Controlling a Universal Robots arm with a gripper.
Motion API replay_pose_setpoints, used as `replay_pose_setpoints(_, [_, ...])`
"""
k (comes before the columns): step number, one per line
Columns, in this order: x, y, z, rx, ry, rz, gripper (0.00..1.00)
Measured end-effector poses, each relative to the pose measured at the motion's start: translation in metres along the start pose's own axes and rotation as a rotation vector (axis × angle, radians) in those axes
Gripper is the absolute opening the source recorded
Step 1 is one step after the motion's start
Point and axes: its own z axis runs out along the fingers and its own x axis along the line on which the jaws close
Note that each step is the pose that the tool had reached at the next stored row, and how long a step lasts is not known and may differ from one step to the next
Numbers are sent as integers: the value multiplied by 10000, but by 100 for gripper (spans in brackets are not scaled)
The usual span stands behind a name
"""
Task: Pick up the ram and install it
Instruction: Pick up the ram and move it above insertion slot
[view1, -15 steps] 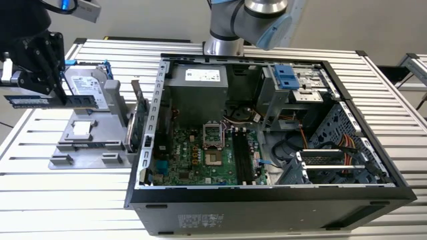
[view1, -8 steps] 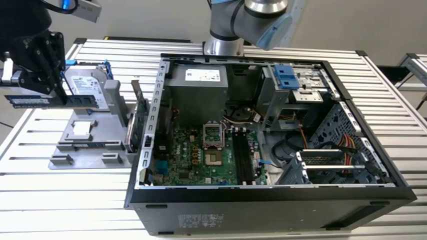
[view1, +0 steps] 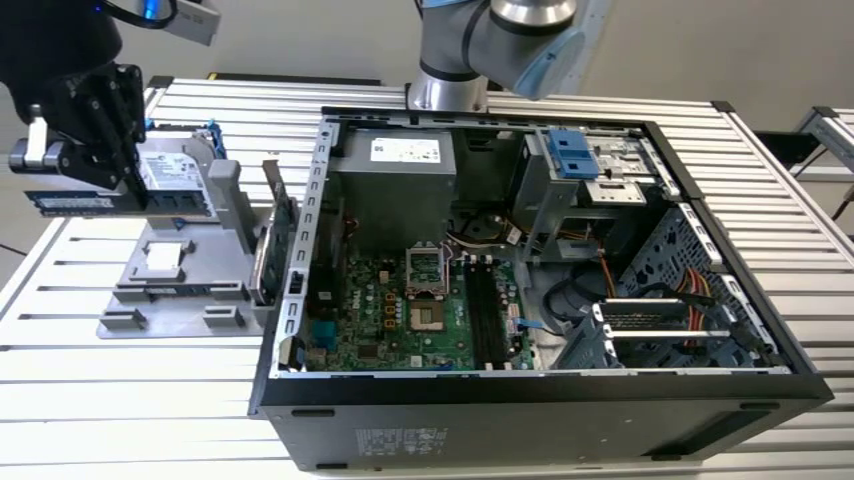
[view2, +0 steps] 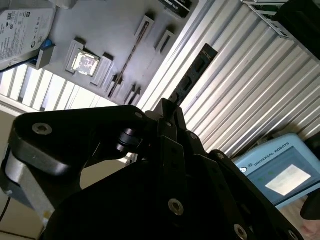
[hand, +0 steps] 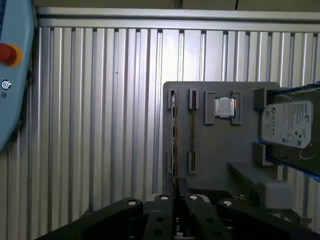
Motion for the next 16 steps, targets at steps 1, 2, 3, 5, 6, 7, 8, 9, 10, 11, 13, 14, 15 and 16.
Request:
replay_pose_setpoints(1, [0, -13, 0, 1, 0, 0, 0])
replay_pose_setpoints(2, [0, -27, 0, 1, -1, 1, 0])
replay_pose_setpoints(3, [1, -41, -1, 1, -1, 0, 0])
replay_pose_setpoints(5, [1, -71, -2, 1, 0, 1, 0])
replay_pose_setpoints(6, [2, -86, -2, 0, 0, 1, 0])
replay_pose_setpoints(7, [2, -104, -3, 0, 0, 1, 0])
replay_pose_setpoints(8, [2, -122, -3, 0, 0, 1, 0])
replay_pose_setpoints(9, [3, -140, -3, -1, -1, 0, 0])
replay_pose_setpoints(10, [3, -156, -5, -2, 0, 1, 0])
replay_pose_setpoints(11, [3, -174, -5, -2, 0, 0, 0])
replay_pose_setpoints(13, [4, -206, -6, -2, -1, 0, 0])
replay_pose_setpoints(14, [4, -223, -6, -3, 0, 0, 0])
replay_pose_setpoints(15, [5, -239, -7, -3, 0, 0, 0])
replay_pose_setpoints(16, [5, -256, -8, -3, 0, 0, 0])
